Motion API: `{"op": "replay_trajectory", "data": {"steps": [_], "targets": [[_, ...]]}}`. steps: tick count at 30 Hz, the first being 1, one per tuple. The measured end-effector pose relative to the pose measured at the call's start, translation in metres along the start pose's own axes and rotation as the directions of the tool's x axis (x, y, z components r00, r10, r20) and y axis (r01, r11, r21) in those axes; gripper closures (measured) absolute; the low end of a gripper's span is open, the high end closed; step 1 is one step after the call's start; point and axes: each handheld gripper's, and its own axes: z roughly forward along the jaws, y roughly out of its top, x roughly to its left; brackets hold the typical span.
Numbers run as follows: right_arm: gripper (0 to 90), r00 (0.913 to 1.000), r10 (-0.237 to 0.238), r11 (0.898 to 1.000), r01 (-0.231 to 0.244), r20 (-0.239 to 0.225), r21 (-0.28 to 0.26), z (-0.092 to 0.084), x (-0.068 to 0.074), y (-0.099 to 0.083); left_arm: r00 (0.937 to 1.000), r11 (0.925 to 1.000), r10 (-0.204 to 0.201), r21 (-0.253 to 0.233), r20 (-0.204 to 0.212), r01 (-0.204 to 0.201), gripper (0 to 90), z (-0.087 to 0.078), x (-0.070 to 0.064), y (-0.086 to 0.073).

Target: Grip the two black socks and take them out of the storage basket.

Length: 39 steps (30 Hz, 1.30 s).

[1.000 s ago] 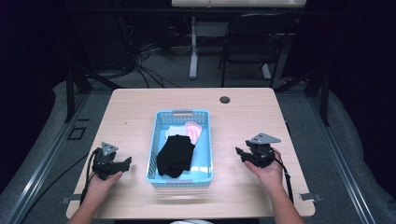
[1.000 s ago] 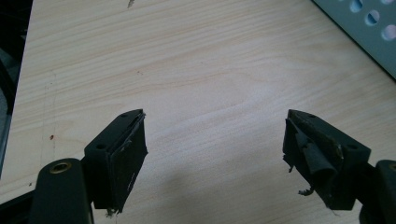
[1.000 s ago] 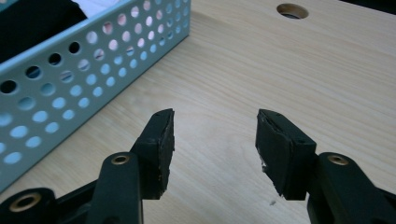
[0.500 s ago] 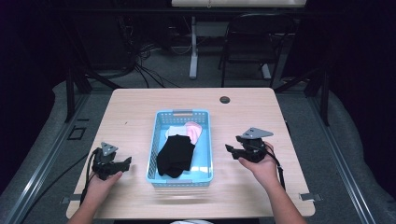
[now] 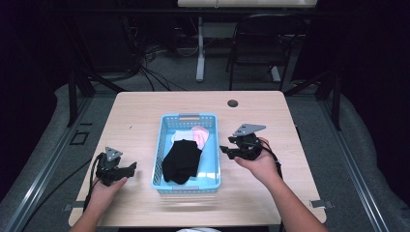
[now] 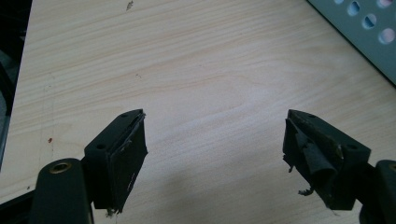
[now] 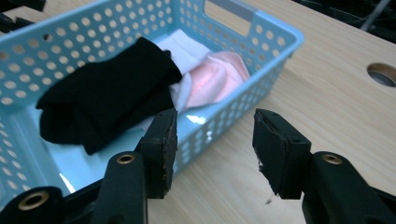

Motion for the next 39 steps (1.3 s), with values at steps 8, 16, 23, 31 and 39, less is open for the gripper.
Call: {"op": "replay_trajectory", "data": {"steps": [8,16,23,31,39], "targets": [[53.8,0.9975,-0.043,0.999,0.044,-0.056,0.005,0.014,0.014,0.030,1.0000,1.0000,-0.002,0.001,0.001,0.002,21.4,0.000,0.000,0.000],[53.2,0.9908,-0.106,0.994,0.108,-0.083,0.020,0.031,0.027,0.052,1.0000,1.0000,-0.002,0.002,0.003,0.002,21.4,0.000,0.000,0.001],[51.4,0.9835,-0.164,0.984,0.168,-0.077,0.056,0.052,0.028,0.062,1.0000,1.0000,-0.004,0.001,0.004,0.004,21.4,0.000,0.001,0.001],[52.4,0.9762,-0.177,0.978,0.189,-0.126,0.089,0.079,0.033,0.077,1.0000,1.0000,-0.004,-0.003,0.008,0.004,21.4,0.001,0.000,0.001],[56.7,0.9770,-0.137,0.973,0.164,-0.163,0.161,0.110,0.032,0.083,0.9999,1.0000,0.003,0.000,0.011,-0.003,21.4,0.000,0.001,0.001]]}}
